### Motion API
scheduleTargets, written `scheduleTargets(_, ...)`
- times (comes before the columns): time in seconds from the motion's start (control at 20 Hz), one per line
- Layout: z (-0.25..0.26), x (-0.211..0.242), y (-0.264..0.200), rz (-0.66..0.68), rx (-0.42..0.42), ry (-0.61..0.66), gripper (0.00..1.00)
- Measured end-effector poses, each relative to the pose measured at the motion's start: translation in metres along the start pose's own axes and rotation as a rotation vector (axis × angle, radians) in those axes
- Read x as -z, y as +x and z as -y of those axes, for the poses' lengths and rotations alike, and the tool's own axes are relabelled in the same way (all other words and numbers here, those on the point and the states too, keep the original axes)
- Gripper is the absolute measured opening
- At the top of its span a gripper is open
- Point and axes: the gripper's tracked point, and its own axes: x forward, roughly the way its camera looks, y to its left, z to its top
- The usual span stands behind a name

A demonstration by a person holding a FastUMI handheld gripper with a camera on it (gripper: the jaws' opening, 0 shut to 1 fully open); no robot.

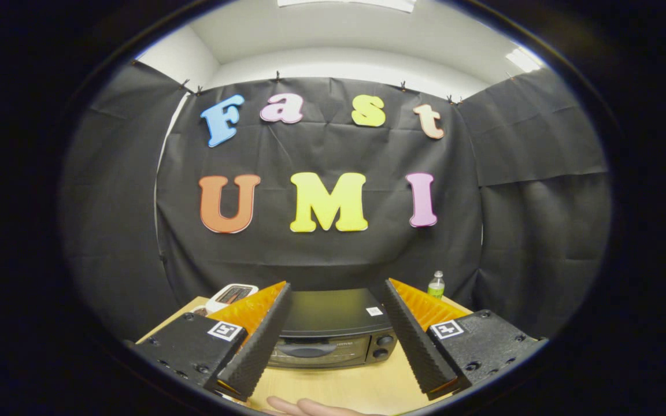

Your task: Open the toaster oven, put the food inside, and close the toaster oven door.

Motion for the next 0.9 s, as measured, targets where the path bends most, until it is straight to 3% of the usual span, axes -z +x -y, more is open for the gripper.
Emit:
scheduleTargets(0.3,-0.007,0.023,0.022,-0.030,-0.020,-0.015,1.00)
scheduleTargets(0.9,-0.042,0.119,0.098,-0.299,-0.057,-0.090,1.00)
